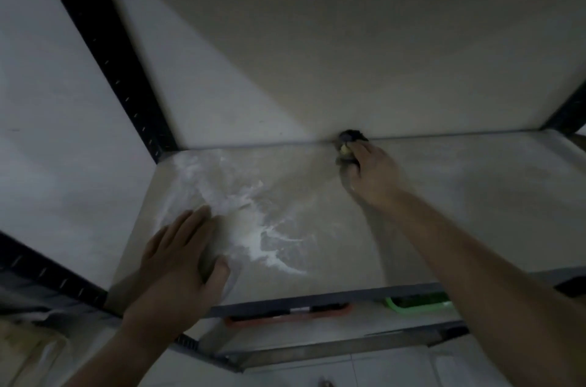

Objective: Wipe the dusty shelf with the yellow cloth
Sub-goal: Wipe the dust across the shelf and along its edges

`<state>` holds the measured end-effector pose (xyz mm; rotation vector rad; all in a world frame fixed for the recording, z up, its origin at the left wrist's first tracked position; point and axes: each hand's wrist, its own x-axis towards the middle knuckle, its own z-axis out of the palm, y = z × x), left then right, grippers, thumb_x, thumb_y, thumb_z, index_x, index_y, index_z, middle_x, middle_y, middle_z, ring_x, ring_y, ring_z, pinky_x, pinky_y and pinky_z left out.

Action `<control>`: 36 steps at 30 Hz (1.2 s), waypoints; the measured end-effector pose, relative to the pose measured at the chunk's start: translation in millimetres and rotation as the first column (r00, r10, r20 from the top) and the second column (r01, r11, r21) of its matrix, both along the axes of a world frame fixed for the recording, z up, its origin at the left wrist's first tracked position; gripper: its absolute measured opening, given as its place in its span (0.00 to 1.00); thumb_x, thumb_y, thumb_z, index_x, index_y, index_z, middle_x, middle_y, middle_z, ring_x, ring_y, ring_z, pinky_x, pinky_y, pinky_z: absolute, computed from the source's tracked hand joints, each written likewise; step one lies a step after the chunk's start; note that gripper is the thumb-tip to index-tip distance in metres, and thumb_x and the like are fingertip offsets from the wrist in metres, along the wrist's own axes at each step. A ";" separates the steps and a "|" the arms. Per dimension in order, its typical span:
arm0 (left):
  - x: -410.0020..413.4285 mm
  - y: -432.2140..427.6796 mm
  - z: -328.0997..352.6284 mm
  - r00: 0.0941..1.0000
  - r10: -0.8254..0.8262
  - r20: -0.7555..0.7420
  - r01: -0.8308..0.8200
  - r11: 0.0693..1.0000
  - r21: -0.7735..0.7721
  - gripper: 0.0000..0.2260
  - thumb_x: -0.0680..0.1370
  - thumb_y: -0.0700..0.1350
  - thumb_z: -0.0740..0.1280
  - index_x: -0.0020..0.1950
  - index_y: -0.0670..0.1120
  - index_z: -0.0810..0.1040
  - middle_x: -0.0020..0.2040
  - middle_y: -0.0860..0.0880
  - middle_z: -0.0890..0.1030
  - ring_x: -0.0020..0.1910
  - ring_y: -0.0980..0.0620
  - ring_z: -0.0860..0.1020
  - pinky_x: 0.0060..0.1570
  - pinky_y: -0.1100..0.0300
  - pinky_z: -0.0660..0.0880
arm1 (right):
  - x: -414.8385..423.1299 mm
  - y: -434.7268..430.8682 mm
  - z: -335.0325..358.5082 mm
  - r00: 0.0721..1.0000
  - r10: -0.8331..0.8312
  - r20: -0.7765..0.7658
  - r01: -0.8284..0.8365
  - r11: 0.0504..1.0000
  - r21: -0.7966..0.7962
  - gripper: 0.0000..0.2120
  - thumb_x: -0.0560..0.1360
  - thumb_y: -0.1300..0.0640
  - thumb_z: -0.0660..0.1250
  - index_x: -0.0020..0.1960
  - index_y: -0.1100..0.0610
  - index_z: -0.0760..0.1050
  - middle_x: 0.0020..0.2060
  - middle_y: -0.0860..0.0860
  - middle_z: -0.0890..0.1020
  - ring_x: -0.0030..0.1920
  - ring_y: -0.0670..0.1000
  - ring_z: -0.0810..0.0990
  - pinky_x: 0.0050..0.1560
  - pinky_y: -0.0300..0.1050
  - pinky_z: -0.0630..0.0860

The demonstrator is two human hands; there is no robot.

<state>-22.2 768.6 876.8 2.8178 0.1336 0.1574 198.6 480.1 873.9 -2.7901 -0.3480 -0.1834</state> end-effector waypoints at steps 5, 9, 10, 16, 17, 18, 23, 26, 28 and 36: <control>-1.4 1.2 0.3 1.000 -0.001 0.018 0.002 0.999 -0.047 0.36 0.75 0.64 0.51 0.78 0.49 0.72 0.80 0.53 0.67 0.81 0.51 0.63 0.79 0.50 0.59 | -57.0 62.0 0.2 0.932 0.360 0.033 -0.361 0.927 0.096 0.24 0.72 0.58 0.62 0.68 0.54 0.74 0.68 0.52 0.76 0.64 0.54 0.76 0.66 0.45 0.71; -4.9 1.7 -0.5 0.996 0.014 0.093 -0.006 0.996 -0.084 0.30 0.77 0.57 0.54 0.74 0.46 0.76 0.76 0.50 0.74 0.77 0.49 0.70 0.75 0.49 0.66 | -49.8 62.5 15.2 0.888 0.459 0.015 -0.440 0.841 0.314 0.25 0.67 0.63 0.60 0.64 0.58 0.77 0.61 0.53 0.81 0.61 0.53 0.79 0.64 0.41 0.72; -5.1 2.4 -1.6 0.995 0.021 0.102 -0.013 0.996 -0.087 0.29 0.77 0.56 0.55 0.73 0.45 0.76 0.73 0.48 0.76 0.74 0.47 0.73 0.73 0.49 0.68 | -35.0 59.5 17.1 0.918 0.395 0.034 -0.382 0.860 0.339 0.24 0.68 0.65 0.61 0.64 0.59 0.77 0.60 0.54 0.82 0.60 0.55 0.80 0.63 0.37 0.71; -4.2 3.5 -3.2 0.990 0.062 0.130 -0.048 0.993 -0.104 0.04 0.76 0.46 0.62 0.50 0.50 0.70 0.49 0.52 0.70 0.53 0.45 0.75 0.54 0.53 0.70 | -3.7 104.6 10.6 0.988 0.156 -0.004 -0.152 0.967 0.203 0.17 0.75 0.58 0.62 0.62 0.53 0.78 0.64 0.53 0.80 0.62 0.56 0.78 0.63 0.42 0.72; -4.3 3.5 -3.2 0.989 0.047 0.138 -0.033 0.994 -0.106 0.04 0.77 0.45 0.62 0.49 0.52 0.69 0.50 0.53 0.69 0.54 0.46 0.75 0.53 0.54 0.69 | -13.2 120.2 10.5 0.969 0.245 0.011 -0.243 0.952 0.185 0.18 0.73 0.56 0.61 0.60 0.53 0.79 0.62 0.53 0.81 0.61 0.56 0.79 0.62 0.43 0.73; -4.5 3.9 -4.2 0.989 0.037 0.145 -0.022 0.994 -0.104 0.03 0.77 0.45 0.62 0.49 0.52 0.70 0.51 0.53 0.70 0.55 0.47 0.75 0.54 0.54 0.69 | -23.9 134.4 10.3 0.931 0.366 0.013 -0.362 0.915 0.176 0.19 0.71 0.56 0.60 0.60 0.53 0.80 0.61 0.53 0.82 0.61 0.55 0.79 0.62 0.42 0.73; -4.3 7.8 -11.4 0.986 0.034 0.164 -0.019 0.995 -0.095 0.09 0.78 0.47 0.59 0.54 0.47 0.76 0.58 0.51 0.76 0.59 0.48 0.76 0.59 0.52 0.71 | -46.3 146.5 18.0 0.734 0.679 -0.029 -0.643 0.708 0.292 0.21 0.68 0.64 0.60 0.59 0.57 0.81 0.60 0.53 0.82 0.61 0.49 0.79 0.63 0.37 0.71; -4.2 9.7 -15.9 0.982 0.030 0.186 -0.011 0.995 -0.101 0.16 0.77 0.49 0.59 0.62 0.49 0.78 0.62 0.52 0.77 0.65 0.51 0.75 0.64 0.55 0.70 | -7.0 121.8 26.1 0.912 0.404 0.072 -0.407 0.871 0.275 0.24 0.65 0.61 0.57 0.58 0.55 0.81 0.58 0.52 0.83 0.59 0.52 0.81 0.60 0.37 0.72; -3.3 10.6 -17.9 0.980 0.037 0.195 -0.017 0.994 -0.105 0.17 0.77 0.50 0.58 0.63 0.50 0.78 0.63 0.53 0.77 0.66 0.51 0.74 0.65 0.56 0.69 | 15.5 117.4 23.3 0.966 0.256 0.027 -0.256 0.946 0.196 0.24 0.69 0.60 0.58 0.62 0.54 0.78 0.62 0.54 0.81 0.61 0.56 0.79 0.62 0.41 0.71; -3.3 10.8 -20.5 0.973 0.050 0.224 -0.028 0.995 -0.100 0.15 0.77 0.49 0.59 0.61 0.50 0.78 0.63 0.53 0.78 0.66 0.51 0.75 0.64 0.54 0.70 | -30.6 199.6 16.4 0.754 0.656 -0.038 -0.625 0.734 0.268 0.20 0.70 0.67 0.63 0.60 0.60 0.80 0.58 0.57 0.82 0.58 0.56 0.79 0.61 0.45 0.73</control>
